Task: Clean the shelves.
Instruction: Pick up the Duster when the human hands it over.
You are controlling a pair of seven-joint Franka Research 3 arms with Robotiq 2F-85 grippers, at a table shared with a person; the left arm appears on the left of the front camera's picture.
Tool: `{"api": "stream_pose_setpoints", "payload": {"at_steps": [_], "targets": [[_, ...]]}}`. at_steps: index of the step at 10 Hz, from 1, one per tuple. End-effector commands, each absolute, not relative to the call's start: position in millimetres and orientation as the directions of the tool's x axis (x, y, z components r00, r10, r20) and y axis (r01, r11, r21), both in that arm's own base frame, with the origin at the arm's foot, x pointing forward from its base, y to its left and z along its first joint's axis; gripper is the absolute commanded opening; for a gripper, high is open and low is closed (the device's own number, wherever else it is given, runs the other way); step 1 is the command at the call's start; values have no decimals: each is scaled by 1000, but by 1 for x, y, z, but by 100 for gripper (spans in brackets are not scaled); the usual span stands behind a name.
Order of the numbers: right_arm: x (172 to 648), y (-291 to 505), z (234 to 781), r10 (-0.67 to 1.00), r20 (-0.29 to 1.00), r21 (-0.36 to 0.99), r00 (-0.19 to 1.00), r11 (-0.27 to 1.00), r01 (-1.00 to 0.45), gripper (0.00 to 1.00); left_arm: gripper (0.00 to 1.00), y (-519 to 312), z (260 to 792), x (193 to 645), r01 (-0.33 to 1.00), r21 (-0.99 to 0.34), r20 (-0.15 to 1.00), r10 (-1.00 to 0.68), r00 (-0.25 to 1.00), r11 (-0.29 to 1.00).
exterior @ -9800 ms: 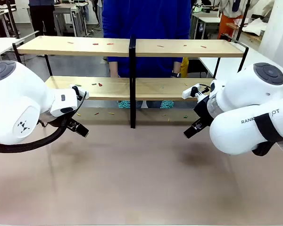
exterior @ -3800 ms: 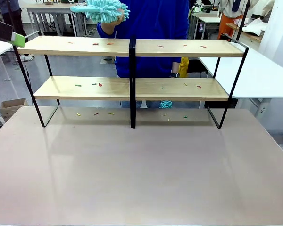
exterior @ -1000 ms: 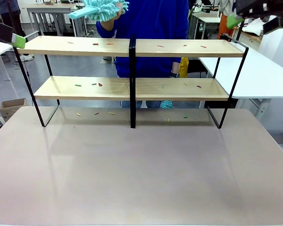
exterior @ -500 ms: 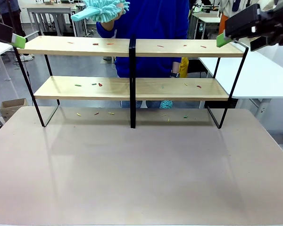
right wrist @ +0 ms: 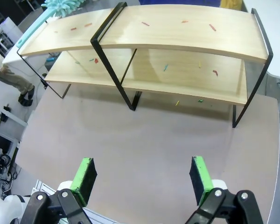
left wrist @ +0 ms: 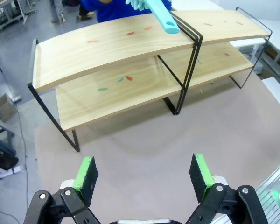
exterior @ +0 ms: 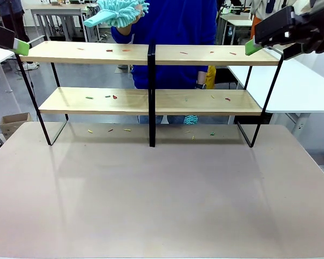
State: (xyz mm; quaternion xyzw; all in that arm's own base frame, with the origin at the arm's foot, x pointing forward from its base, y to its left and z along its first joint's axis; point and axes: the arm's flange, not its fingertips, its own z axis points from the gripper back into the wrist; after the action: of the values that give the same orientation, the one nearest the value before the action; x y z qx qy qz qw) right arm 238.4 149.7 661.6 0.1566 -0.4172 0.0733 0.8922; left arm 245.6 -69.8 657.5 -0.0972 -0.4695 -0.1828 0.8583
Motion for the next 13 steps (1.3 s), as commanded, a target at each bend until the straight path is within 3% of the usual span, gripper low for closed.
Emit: {"api": "stream_pose_setpoints", "payload": {"at_steps": [1,4,5,6,7,9,10,11,12,13], "targets": [[238,150,662,1,766,218,642,940,-261,100,100,-69,657,246,403,0,839,-219,498,915],[238,150,662,1,766,218,642,940,-261,100,100,-70,657,246,405,5,841,-222,492,914],[238,150,662,1,766,218,642,940,-261,100,100,-77,666,240,548,-14,817,-307,489,836],[238,150,662,1,766,218,642,940,-261,100,100,-71,683,253,666,-203,761,-313,569,718],[238,150,662,1,766,218,642,940,-261,100,100,-64,696,275,668,-420,656,-302,691,615],[238,150,662,1,766,218,642,940,-261,100,100,-47,702,319,672,-711,598,-326,732,205],[238,150,662,1,766,218,642,940,-261,100,100,-44,695,339,589,-804,557,-246,793,77],[238,150,662,1,766,218,642,940,-261,100,100,-49,696,347,365,-912,354,-89,931,187],[238,150,662,1,766,218,642,940,-261,100,100,-50,695,317,752,-508,757,-199,622,420],[238,150,662,1,766,218,642,940,-261,100,100,-50,695,317,752,-508,757,-199,622,420]]}}
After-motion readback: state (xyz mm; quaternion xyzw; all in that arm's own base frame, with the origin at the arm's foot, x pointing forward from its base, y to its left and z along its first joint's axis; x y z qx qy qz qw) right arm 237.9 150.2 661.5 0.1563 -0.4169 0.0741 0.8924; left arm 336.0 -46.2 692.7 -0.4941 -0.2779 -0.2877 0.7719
